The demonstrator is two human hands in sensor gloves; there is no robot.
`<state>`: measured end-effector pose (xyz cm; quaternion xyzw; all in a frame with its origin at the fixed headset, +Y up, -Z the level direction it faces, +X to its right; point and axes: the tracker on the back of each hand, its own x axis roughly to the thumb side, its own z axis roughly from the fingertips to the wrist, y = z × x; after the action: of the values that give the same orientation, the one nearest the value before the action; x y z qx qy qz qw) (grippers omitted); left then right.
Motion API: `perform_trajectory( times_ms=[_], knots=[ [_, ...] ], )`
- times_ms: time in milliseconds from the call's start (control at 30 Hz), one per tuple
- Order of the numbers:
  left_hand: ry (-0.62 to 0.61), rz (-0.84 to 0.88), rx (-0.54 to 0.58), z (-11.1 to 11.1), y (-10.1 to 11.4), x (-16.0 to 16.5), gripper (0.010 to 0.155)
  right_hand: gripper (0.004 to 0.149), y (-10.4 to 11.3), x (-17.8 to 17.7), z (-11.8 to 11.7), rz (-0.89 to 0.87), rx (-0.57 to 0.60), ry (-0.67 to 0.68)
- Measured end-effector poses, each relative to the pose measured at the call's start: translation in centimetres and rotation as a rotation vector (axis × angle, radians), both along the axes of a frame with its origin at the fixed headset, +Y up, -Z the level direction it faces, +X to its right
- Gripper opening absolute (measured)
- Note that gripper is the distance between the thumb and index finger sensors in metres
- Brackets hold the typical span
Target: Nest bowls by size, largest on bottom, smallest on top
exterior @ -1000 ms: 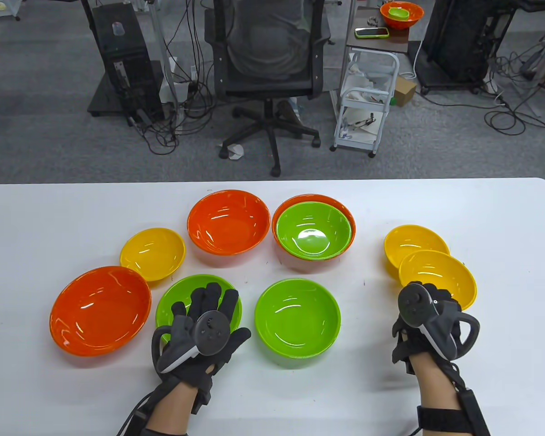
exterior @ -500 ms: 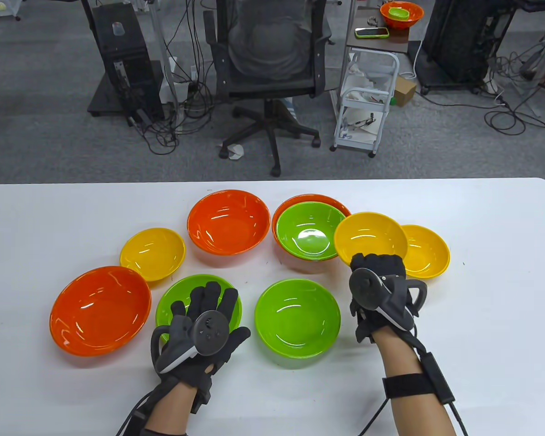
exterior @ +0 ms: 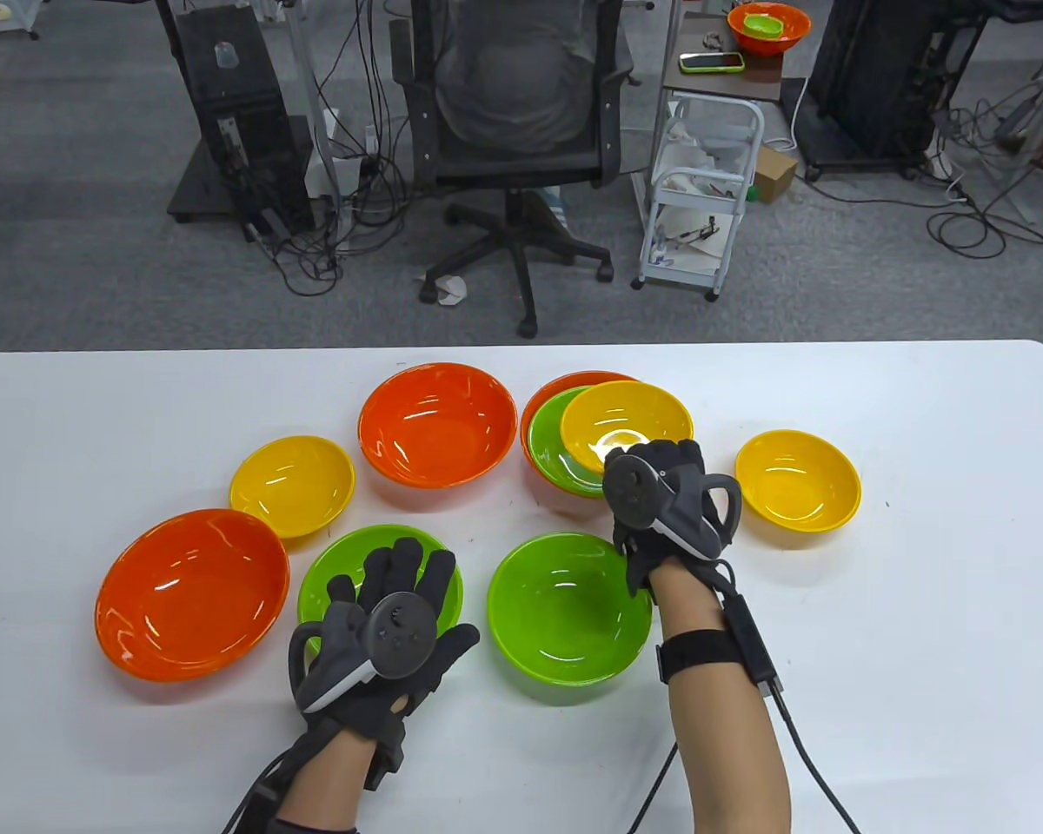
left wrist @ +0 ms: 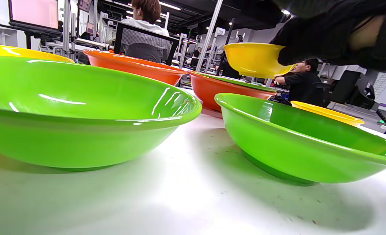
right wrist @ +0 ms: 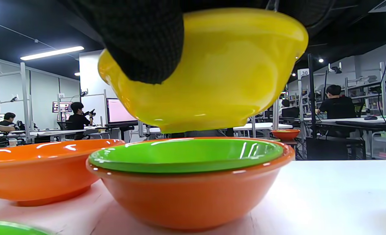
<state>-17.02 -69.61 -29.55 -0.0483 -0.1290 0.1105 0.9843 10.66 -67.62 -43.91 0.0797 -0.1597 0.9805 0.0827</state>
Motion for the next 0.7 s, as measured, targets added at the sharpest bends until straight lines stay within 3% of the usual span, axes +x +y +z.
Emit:
perform_trajectory(
  times_ms=[300,700],
  knots=[
    [-0.003,-0.003,-0.015,-0.1,-0.2,0.1,0.083,0.038,-1.0,-1.0,-2.3,0.002,-0.07,-0.02],
    [-0.006,-0.007,-0.024,-0.1,-0.2,0.2,0.082,0.039,-2.0,-2.5,-3.2,0.047,-0.106,-0.017]
  ],
)
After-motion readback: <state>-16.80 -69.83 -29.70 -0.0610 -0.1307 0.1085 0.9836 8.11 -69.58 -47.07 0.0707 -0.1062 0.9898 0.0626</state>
